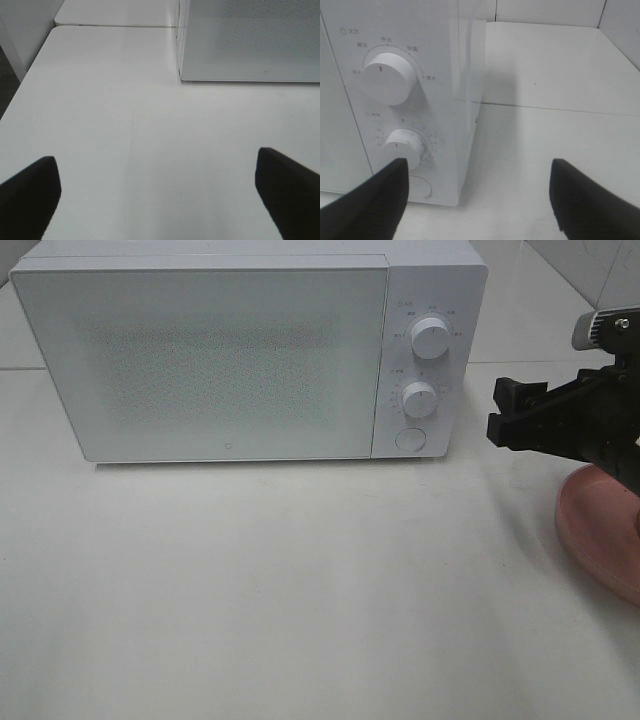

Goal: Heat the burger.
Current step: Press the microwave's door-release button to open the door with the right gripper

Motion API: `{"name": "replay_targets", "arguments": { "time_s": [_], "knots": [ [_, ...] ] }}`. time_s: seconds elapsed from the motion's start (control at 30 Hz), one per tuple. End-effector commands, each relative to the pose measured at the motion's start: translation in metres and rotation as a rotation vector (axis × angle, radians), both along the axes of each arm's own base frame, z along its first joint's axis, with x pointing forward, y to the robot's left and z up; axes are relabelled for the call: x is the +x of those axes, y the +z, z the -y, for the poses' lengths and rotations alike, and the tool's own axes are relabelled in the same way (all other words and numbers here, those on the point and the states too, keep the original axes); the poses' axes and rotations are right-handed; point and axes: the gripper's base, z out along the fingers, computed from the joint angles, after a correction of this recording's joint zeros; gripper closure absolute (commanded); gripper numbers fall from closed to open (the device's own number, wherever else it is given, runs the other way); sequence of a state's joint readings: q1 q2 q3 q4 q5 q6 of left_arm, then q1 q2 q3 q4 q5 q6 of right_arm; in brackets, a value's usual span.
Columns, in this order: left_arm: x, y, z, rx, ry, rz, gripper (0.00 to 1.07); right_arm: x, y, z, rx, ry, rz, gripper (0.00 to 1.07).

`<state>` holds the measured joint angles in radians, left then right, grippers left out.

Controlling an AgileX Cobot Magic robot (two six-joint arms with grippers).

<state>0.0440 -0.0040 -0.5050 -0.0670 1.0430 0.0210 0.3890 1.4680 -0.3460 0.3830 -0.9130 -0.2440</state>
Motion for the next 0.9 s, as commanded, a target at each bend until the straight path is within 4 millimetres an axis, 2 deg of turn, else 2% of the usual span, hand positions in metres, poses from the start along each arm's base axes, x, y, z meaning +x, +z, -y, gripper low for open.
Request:
{"name": "replay_targets", "arguments": {
  "time_s": [0.03, 0.33, 0.4, 0.63, 0.9],
  "knots": [
    [-0.004, 0.001, 0.000, 0.001, -0.001, 0.036, 0.04, -0.004, 0.001, -0.009, -0.007, -0.008, 0.019, 0.35],
    [-0.004, 0.001, 0.000, 0.001, -0.001, 0.036, 0.04, -0.013, -0.003, -0.027, -0.014, -0.031, 0.026, 0.35],
    [-0.004, 0.001, 0.000, 0.001, -0.001, 0.036, 0.04, -0.016, -0.014, -0.039, -0.029, -0.034, 0.015, 0.35],
    [-0.004, 0.001, 0.000, 0.001, -0.001, 0.036, 0.04, -0.023, -0.027, -0.052, -0.031, -0.061, -0.002, 0.35],
    [-0.004, 0.001, 0.000, 0.001, -0.001, 0.036, 0.04, -0.022, -0.034, -0.065, -0.027, -0.066, -0.014, 0.35]
  ]
}}
